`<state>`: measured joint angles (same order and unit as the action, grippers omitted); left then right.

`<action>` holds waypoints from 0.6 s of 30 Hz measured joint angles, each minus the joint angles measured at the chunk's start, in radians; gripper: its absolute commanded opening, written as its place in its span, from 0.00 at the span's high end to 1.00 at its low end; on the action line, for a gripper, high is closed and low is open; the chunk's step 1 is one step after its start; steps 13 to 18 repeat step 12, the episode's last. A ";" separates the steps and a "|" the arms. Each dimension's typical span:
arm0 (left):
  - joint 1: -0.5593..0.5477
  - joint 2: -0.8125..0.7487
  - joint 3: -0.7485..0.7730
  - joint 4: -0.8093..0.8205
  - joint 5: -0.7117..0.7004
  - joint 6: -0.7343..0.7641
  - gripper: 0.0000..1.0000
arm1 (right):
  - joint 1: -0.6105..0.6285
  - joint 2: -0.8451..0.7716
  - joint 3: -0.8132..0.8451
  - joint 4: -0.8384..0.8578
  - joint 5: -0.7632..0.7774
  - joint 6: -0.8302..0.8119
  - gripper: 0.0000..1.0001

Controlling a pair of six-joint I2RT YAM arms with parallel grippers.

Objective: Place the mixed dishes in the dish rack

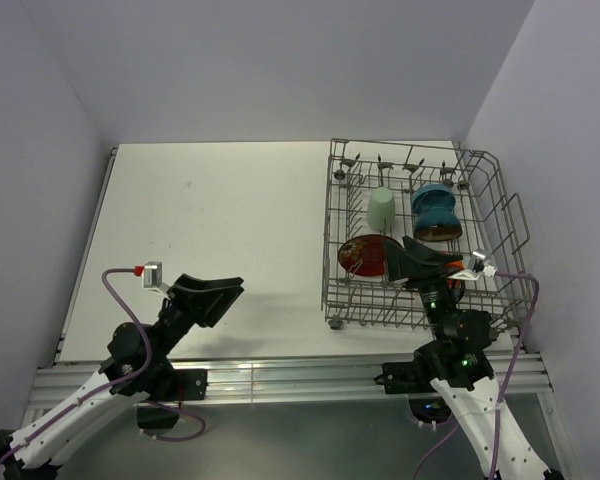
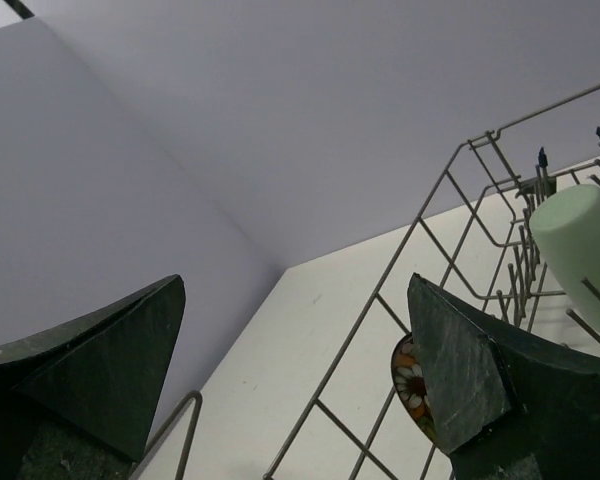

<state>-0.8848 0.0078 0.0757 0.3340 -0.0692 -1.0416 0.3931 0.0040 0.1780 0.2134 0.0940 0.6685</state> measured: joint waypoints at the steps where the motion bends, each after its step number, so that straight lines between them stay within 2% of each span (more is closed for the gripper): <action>1: 0.000 0.000 0.003 -0.005 -0.005 0.000 0.24 | 0.000 0.000 0.000 -0.003 0.011 0.002 0.00; 18: 0.000 0.000 0.005 -0.051 -0.024 0.001 0.24 | 0.000 0.000 -0.009 0.006 0.039 0.010 0.00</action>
